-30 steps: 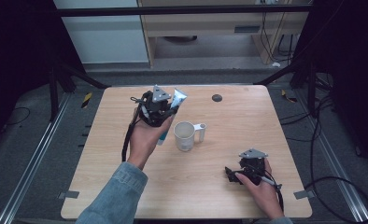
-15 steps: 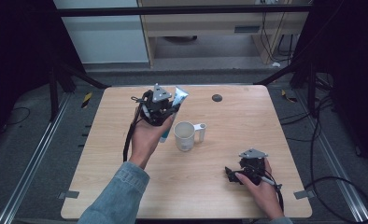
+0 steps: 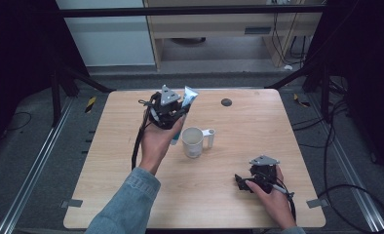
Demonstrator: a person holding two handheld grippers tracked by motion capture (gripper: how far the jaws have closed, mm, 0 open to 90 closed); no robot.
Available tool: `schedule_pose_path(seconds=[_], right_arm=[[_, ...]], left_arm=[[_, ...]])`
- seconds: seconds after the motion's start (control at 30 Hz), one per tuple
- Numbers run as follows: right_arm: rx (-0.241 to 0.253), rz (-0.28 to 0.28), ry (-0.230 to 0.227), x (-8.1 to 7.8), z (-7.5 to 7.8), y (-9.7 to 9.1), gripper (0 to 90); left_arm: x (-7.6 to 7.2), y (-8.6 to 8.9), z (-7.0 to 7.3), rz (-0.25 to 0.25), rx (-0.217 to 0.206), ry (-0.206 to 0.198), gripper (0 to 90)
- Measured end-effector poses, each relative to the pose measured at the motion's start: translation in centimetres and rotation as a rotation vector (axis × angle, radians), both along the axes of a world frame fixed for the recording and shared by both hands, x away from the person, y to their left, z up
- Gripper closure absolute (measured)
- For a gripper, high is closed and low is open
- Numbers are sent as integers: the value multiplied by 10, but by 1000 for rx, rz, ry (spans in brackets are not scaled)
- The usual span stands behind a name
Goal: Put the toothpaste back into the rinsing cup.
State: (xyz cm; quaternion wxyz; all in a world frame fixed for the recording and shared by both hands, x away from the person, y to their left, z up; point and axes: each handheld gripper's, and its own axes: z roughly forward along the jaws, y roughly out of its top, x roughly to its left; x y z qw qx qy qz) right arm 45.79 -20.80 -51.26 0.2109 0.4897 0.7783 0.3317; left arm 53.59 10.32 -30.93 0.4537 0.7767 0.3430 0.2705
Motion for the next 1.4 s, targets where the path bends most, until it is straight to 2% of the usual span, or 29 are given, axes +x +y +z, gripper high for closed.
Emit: schedule_pose_path(seconds=[0.2, 0.33, 0.7, 0.97, 1.1, 1.2, 1.4], right_arm=[[0, 0, 0, 0, 0, 0, 6], [0, 0, 0, 0, 0, 0, 7], [0, 0, 0, 0, 0, 0, 7], [0, 0, 0, 0, 0, 0, 7], [0, 0, 0, 0, 0, 0, 7], [1, 1, 0, 0, 0, 0, 7], [0, 1, 0, 0, 0, 0, 7]], left_arm=[[1, -2, -2, 7, -28, -10, 780], [0, -4, -1, 10, -27, -34, 780], [-1, -8, 0, 2, -47, -69, 780], [3, -13, -1, -4, -106, -85, 780], [2, -18, -4, -19, -94, -105, 780], [3, -19, -5, -19, -121, -108, 780], [6, -23, -9, -18, -123, -123, 781]])
